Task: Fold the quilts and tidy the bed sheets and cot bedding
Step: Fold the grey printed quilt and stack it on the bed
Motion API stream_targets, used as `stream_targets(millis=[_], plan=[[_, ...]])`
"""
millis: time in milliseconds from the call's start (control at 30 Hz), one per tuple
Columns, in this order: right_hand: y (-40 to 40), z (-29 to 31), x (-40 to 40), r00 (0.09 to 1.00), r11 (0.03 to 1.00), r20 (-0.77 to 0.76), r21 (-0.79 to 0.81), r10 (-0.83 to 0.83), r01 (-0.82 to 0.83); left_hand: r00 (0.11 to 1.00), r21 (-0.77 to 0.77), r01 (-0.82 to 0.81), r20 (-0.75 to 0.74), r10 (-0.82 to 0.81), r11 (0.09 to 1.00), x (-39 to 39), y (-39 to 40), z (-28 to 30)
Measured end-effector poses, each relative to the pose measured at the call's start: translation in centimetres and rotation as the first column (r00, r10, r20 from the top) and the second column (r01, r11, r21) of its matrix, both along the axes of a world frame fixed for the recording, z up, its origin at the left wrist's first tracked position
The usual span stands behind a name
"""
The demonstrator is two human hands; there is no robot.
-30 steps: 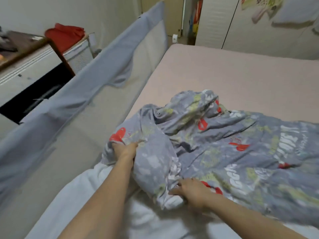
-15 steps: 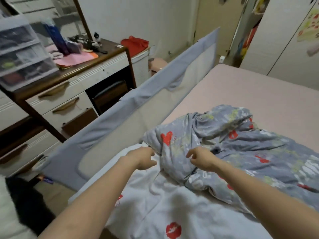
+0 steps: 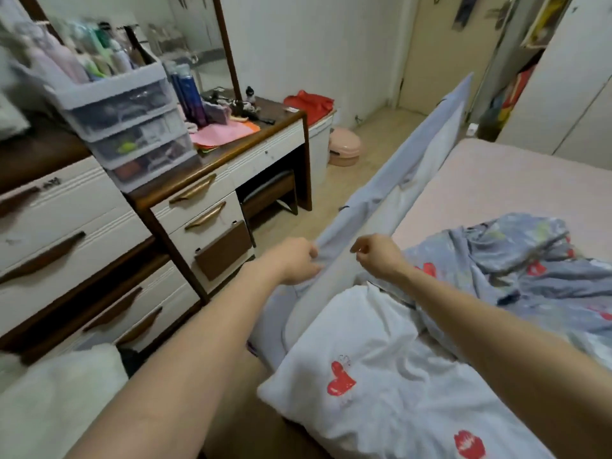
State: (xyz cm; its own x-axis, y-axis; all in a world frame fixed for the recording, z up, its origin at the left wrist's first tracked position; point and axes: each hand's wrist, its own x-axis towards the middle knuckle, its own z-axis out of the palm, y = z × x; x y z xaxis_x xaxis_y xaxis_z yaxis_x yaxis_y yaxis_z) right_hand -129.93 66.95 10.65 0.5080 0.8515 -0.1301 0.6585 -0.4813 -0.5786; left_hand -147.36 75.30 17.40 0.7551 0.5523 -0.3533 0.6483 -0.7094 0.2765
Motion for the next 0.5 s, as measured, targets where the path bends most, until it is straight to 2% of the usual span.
stream_targets(millis=[33, 100, 200, 367, 500], plan=[[0.8, 0.0, -1.2, 1.0, 1.0, 0.002, 0.015, -0.022, 0.022, 0.999, -0.014, 0.01, 0.033, -0.01, 1.0, -1.0, 0.8, 0.1], [2.3, -0.1, -4.5, 0.999, 0.999, -0.025, -0.008, -0.04, 0.04, 0.999, -0.063, 0.048, -0.004, -0.048, 0.997, -3.3, 3.4, 0.0], [3.3, -0.3, -5.4, 0.993, 0.993, -0.028, -0.038, -0.114, 0.113, 0.988, -0.043, 0.139, -0.067, -0.141, 0.989, -2.9, 7.2, 0.0], [1.2, -1.5, 0.1, 0.922, 0.919, -0.017, -0.089, -0.388, 0.385, 0.967, -0.07, 0.252, 0.049, -0.249, 0.965, 3.8, 10.7, -1.0], [0.0, -4.0, 5.0, 0.85, 0.846, -0.027, -0.115, -0.527, 0.521, 0.931, -0.069, 0.364, 0.01, -0.364, 0.929, 9.1, 12.6, -2.0]])
